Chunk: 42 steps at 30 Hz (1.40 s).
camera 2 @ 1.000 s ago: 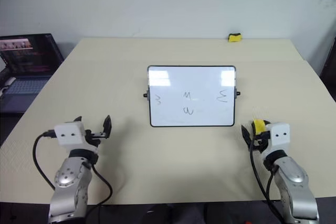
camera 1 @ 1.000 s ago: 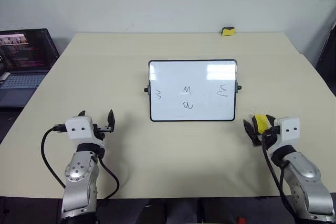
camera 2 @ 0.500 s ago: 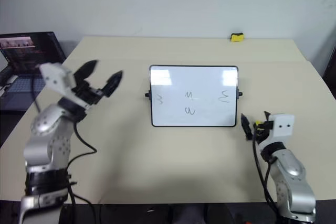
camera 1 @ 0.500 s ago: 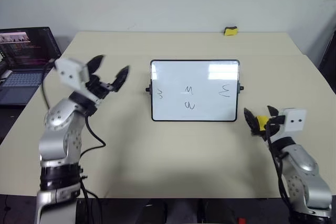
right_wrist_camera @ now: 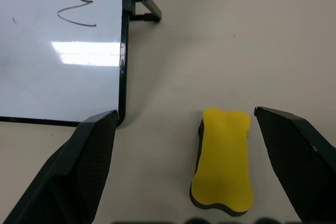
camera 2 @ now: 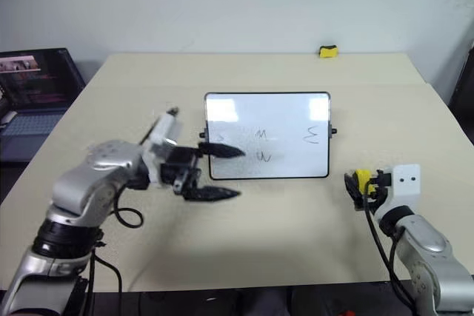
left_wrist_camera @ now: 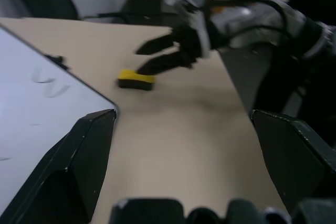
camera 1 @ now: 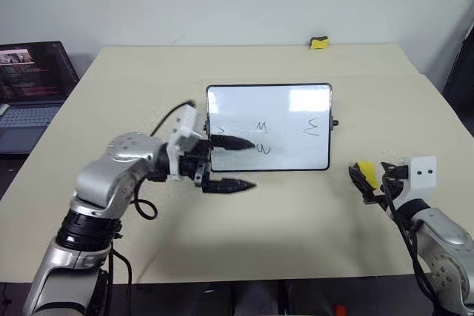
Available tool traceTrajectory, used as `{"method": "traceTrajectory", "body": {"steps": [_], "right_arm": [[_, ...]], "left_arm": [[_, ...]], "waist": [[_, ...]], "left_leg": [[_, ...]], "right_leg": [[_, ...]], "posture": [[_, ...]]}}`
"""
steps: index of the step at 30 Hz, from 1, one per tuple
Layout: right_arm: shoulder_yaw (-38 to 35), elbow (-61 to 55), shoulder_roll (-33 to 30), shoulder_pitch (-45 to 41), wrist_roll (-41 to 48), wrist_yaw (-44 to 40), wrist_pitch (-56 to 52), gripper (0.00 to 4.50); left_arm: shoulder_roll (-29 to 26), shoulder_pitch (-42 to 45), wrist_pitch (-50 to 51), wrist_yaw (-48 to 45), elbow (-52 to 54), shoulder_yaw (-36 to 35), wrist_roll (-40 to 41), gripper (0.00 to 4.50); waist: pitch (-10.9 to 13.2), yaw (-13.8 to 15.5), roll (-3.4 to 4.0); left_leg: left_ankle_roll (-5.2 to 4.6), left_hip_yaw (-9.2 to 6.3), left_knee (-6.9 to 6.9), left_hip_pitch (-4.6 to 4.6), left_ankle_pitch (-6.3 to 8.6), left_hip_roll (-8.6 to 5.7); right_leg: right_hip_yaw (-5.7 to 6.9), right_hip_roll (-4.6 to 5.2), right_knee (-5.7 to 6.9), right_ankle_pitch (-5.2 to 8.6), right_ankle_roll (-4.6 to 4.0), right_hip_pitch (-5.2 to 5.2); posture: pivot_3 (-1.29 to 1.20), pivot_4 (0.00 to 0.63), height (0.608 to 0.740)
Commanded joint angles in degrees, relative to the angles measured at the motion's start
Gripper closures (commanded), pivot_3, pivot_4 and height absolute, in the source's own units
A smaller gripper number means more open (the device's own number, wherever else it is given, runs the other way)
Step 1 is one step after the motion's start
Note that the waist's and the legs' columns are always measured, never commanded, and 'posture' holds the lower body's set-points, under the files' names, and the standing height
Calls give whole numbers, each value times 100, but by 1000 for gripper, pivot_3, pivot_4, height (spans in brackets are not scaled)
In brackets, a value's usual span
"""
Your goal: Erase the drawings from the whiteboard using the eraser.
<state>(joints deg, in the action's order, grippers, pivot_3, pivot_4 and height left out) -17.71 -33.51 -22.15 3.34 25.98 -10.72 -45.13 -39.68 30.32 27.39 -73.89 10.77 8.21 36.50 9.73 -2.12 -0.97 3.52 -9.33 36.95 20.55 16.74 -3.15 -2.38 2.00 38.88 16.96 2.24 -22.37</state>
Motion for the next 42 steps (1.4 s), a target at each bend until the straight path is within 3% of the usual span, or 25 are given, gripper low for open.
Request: {"method": "traceTrajectory", "body": {"steps": [1,26,36,42], "right_arm": [[-11,-116,84,-188,-32,279,-179,20],[-38,1493,-82,-840,-432,-7,119,20],[-38,1682,-76,-920,-466,13,128,3224],[18,1581,-124,-856,-543,-8,272,3240]], "left_arm": [[29,235,-228,-190,45,12,-163,0],[93,143,-101,233,192,-242,-248,0],[61,78,-103,269,203,-248,-276,0],[43,-51,-31,539,213,-361,-316,0]], "waist": [[0,18,0],[0,24,0],[0,24,0],[0,23,0]], "left_leg": [[0,-2,0,1,0,1],[-3,0,1,3,1,-2],[-3,0,2,3,1,-2],[-3,0,1,3,1,-2]], "right_leg": [[-1,0,0,0,-1,0],[1,1,-1,2,0,0],[1,1,0,1,0,0],[1,1,0,2,0,0]], "posture": [[0,150,740],[0,150,740],[0,150,740],[0,150,740]]}}
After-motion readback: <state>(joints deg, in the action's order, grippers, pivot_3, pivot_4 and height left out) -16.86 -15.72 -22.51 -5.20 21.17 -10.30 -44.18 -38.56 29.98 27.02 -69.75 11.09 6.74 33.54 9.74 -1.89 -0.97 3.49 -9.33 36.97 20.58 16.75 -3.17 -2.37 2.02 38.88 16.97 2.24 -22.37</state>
